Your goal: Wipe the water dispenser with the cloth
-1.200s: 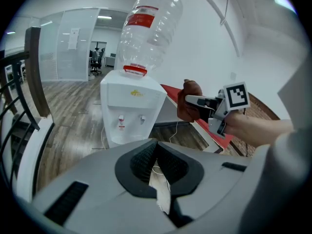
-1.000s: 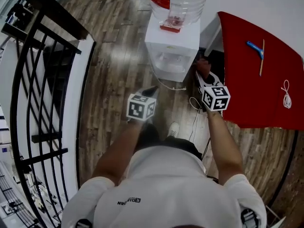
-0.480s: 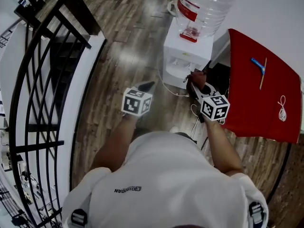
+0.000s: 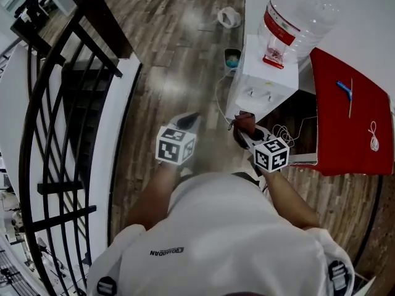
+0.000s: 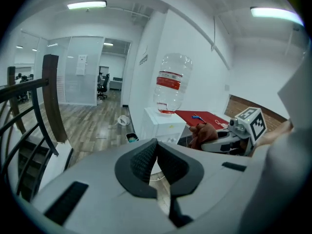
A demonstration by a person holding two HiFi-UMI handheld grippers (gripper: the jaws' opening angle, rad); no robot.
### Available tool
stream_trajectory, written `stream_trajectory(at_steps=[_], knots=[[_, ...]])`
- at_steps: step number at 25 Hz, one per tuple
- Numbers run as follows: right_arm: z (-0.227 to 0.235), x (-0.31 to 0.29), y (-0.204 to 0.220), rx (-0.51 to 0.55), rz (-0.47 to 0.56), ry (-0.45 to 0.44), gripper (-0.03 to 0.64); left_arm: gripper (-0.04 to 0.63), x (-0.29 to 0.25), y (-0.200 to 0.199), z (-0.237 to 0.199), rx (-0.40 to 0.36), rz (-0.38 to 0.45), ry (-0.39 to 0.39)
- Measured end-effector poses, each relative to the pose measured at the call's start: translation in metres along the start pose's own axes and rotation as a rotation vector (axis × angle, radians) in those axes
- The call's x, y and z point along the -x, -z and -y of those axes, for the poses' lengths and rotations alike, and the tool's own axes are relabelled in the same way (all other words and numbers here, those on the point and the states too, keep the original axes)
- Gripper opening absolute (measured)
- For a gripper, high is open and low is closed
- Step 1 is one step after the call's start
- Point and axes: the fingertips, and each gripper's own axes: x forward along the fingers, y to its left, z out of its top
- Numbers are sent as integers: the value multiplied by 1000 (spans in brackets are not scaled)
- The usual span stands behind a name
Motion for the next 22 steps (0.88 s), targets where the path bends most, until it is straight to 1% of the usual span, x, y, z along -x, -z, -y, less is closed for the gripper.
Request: stream_trajectory(at_steps=[3, 6, 9, 11, 14, 16, 19, 22], knots=[[-30, -32, -7, -8, 7, 14, 57, -11, 21, 7, -37, -21, -13, 21], [-42, -53, -27, -18, 36, 49, 57, -11, 44, 13, -73, -23, -26, 27], [-48, -69, -45, -25, 56, 74, 57, -11, 58, 21, -109, -1, -62, 17], [-52, -79, -53, -27, 55, 76, 57, -11, 62, 20, -125, 14, -66, 14], [-55, -100, -65, -20, 53, 65, 57, -11, 61, 5, -146, 12, -43, 9], [-56, -121, -72, -22, 54, 58, 57, -11, 56, -6, -158, 2, -36, 19], [-51, -163, -90, -32, 60, 47, 57, -11, 44, -18, -179, -21, -49, 38], [-34, -203, -115, -43, 78, 50, 57, -11, 26, -38, -205, -44, -69, 51]])
